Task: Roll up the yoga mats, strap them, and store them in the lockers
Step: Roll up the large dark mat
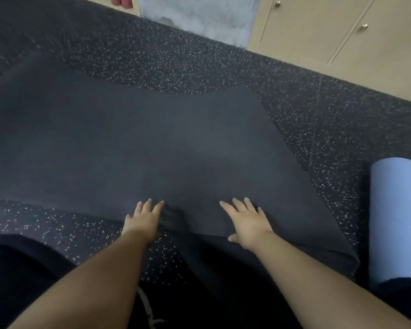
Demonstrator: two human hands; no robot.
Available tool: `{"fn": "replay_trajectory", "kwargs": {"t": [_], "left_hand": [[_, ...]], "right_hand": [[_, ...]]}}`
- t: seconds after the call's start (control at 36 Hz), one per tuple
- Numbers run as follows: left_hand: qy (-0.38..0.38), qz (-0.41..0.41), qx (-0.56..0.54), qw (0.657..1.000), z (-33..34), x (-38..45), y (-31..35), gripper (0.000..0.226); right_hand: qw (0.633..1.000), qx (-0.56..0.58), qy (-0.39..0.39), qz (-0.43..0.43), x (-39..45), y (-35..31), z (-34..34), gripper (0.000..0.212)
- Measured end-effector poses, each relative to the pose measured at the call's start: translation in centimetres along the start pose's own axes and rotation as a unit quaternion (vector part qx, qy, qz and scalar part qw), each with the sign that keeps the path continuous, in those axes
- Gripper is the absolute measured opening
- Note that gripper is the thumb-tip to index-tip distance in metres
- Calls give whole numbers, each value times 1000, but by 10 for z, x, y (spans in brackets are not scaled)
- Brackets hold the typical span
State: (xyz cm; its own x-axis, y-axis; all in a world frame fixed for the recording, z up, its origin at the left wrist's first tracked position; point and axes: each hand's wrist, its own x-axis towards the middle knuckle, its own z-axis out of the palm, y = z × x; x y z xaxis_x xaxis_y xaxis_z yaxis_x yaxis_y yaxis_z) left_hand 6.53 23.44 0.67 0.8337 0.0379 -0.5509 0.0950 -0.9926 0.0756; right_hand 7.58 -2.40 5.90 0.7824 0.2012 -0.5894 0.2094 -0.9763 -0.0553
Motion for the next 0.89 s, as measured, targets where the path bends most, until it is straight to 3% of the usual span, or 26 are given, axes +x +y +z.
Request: {"fn": "replay_trajectory", "kwargs": {"t": [0.28, 0.44, 0.56, 0.69, 0.89], "left_hand": [[-17, -18, -1, 1000, 33, 26, -13, 80], [21, 6, 22, 1000, 44, 33, -15, 77], [37, 37, 45, 998, 48, 37, -20, 77], [101, 72, 12, 992, 41, 34, -16, 70], [213, 124, -65, 967, -2, 44, 19, 52]], "right_hand": [[997, -72, -25, 22, 30, -5, 44, 89], [994, -104, 13, -25, 48, -20, 61, 108], [993, -98, 16, -56, 60, -35, 64, 103], [996, -55, 18, -68, 65, -54, 59, 76], [998, 4, 60, 30, 80, -69, 14, 76]]}}
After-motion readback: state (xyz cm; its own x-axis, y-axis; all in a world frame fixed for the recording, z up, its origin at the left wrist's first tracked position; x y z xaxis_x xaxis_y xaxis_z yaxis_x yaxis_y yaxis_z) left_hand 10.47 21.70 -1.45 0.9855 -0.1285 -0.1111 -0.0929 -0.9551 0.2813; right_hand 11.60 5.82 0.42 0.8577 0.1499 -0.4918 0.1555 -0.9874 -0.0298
